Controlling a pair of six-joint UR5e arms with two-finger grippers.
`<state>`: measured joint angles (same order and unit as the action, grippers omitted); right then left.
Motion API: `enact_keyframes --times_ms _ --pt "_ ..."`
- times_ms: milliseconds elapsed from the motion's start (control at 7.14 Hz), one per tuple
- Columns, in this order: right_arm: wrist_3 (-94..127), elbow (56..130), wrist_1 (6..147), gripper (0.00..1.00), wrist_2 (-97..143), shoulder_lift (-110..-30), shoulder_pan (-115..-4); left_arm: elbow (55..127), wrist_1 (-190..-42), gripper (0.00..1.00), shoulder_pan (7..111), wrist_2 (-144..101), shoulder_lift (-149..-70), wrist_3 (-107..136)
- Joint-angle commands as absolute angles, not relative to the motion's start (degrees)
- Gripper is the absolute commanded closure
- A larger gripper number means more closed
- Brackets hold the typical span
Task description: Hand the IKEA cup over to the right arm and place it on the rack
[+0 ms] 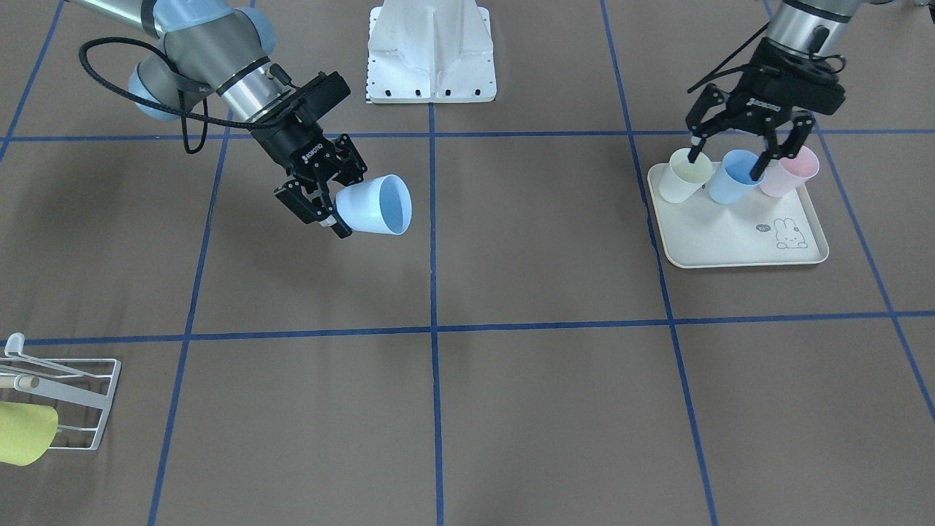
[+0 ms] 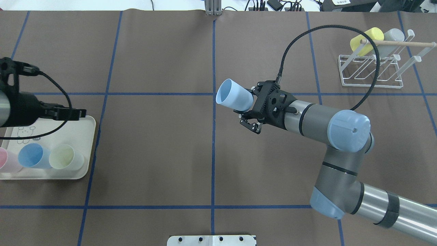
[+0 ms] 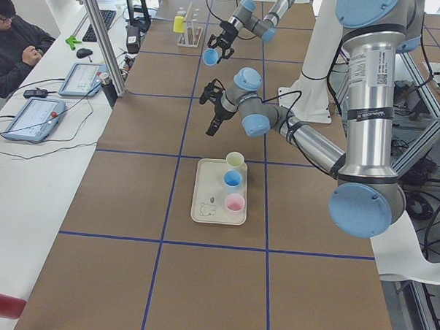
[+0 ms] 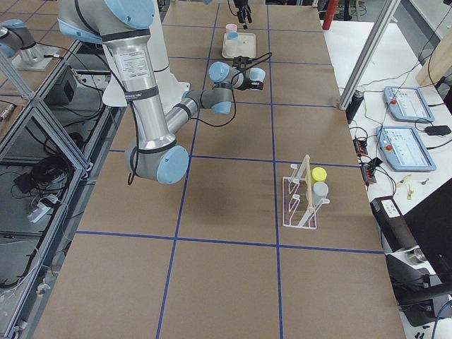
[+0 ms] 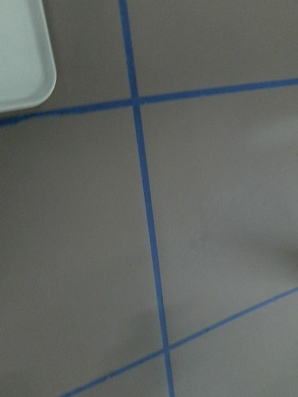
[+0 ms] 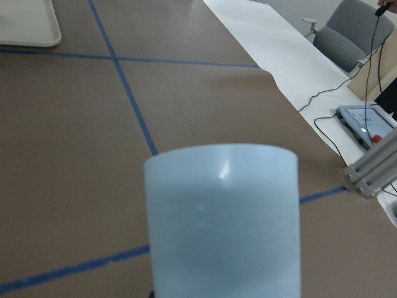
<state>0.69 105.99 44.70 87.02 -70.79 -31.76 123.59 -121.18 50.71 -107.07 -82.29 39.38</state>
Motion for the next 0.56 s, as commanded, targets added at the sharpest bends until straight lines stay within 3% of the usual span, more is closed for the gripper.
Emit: enact_keyframes --times_ms 0,140,420 --pt "-9.9 114.1 62.1 1.0 86.8 -74.8 -38.0 121.6 -121.3 0.0 58.1 -109.5 -79.5 25.6" --pt "-18.1 118.2 66.7 1.0 86.9 -78.5 -41.4 120.9 -121.6 0.0 58.2 -110.5 -79.5 25.7" --pt "-33.7 119.6 72.1 1.0 86.8 -82.2 -48.0 120.7 -121.7 0.0 58.1 -110.5 -79.5 26.1"
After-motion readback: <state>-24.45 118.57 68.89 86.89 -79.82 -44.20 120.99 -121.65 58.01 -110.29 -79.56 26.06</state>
